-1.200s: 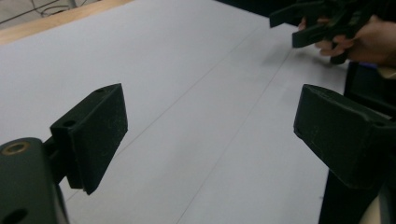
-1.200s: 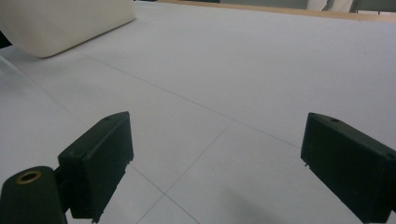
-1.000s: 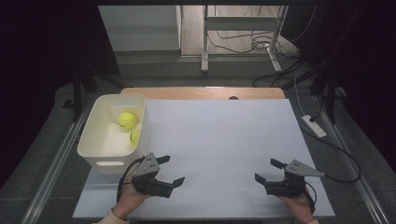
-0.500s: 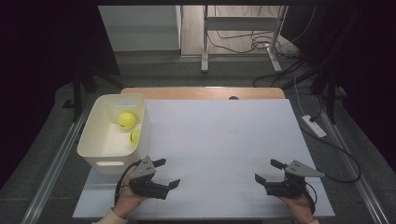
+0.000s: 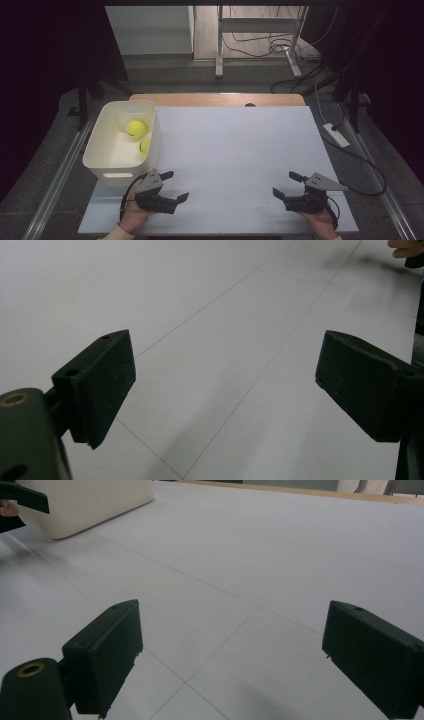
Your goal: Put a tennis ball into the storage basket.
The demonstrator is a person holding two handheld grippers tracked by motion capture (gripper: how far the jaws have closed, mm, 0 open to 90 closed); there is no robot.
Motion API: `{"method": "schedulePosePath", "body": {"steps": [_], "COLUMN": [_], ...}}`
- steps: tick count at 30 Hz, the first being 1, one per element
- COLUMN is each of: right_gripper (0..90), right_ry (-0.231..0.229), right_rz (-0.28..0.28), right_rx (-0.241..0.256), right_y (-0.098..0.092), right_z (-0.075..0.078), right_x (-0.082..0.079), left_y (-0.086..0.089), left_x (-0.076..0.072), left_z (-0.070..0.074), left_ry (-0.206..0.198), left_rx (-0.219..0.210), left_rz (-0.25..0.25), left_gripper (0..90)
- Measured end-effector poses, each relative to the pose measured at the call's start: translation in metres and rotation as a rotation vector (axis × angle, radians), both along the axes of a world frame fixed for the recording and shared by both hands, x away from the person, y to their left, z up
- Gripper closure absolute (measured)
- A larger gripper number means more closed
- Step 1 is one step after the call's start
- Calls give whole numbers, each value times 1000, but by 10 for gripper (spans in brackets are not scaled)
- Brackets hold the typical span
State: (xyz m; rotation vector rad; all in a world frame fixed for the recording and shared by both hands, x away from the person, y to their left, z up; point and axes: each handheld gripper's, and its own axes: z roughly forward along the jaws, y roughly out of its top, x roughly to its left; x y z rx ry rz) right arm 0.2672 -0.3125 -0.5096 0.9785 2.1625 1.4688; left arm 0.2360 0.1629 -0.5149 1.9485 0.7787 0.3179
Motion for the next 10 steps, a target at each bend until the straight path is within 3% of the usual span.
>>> {"method": "schedulePosePath", "body": {"steps": [10], "right_gripper": [92], "right_ry": [1], "right_rz": [8], "right_rx": [0], "right_y": [-1], "right_z": [0], "right_x": [0], "left_y": [0], "left_x": [0], "left_z": [0], "left_ry": [0], "left_rx": [-5], "left_rz": [4], "left_gripper": [99]}}
